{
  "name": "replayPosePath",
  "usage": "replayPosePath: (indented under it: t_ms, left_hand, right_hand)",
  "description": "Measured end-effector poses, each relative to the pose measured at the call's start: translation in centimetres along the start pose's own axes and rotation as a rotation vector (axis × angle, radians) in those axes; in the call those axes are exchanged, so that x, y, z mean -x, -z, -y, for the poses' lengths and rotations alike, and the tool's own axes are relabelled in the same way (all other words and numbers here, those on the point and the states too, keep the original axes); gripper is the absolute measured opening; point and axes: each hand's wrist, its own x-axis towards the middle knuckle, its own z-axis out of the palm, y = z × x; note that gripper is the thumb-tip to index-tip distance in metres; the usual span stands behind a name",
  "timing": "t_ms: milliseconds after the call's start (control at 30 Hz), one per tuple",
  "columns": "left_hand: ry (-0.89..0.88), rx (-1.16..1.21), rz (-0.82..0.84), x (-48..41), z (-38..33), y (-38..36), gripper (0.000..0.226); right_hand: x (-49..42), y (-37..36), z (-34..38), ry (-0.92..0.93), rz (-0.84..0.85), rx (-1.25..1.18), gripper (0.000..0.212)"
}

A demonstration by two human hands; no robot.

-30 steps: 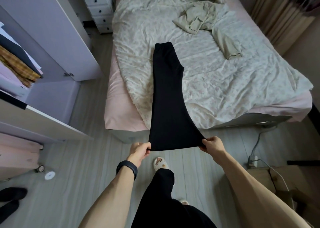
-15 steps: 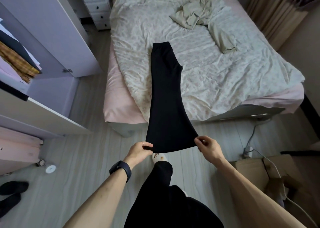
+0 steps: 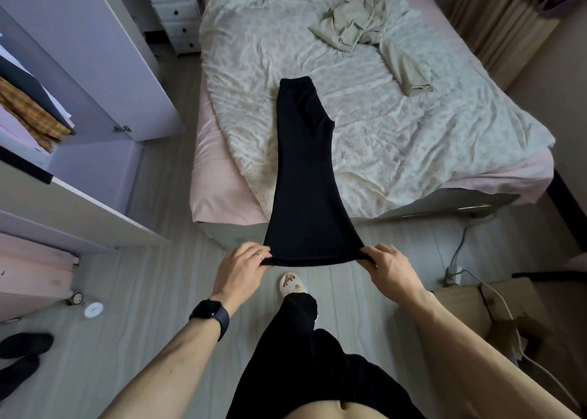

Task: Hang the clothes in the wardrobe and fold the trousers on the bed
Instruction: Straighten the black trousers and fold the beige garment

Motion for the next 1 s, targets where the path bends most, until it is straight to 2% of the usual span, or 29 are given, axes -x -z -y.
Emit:
replayPosePath:
  t_ms: [67,133,300,433,600,767,1000]
  left_hand:
    - [-0.046,-0.046,0.104,0.8,0.0,-0.5,0.022]
    - [-0.029,-0.050,0.198,0.7,0.2,-1.0,0.028]
    - [0.044,0.005,0.187,-2.2,2.0,-0.3,0.027]
    - [0.107,0.056,0.160,-8.2,4.5,1.4,0.027]
    - [0.150,0.131,0.054,-21.0,7.5,3.8,0.025]
    - [0.256,0.260,0.172,-33.2,11.0,4.0,0.032]
    - [0.336,0.508,0.257,-49.8,17.4,2.4,0.016]
  right_hand:
    - [0.1,-0.2,-0.2,-0.085,0.235,0.063,0.027]
    - [0.1,-0.4,-0.4,-0.098,0.306,0.084,0.028]
    - [-2.4,0.8,-0.2,0.058,0.099,0.095,0.022]
    - [-7.8,3.0,0.6,0.160,-0.076,0.114,0.021]
    - [-19.0,5.7,1.0,0.122,-0.179,0.050,0.024]
    - [-30.8,7.7,0.1,0.072,-0.186,-0.008,0.021]
    - [-48.7,7.8,-0.5,-0.085,-0.243,-0.125,0.010]
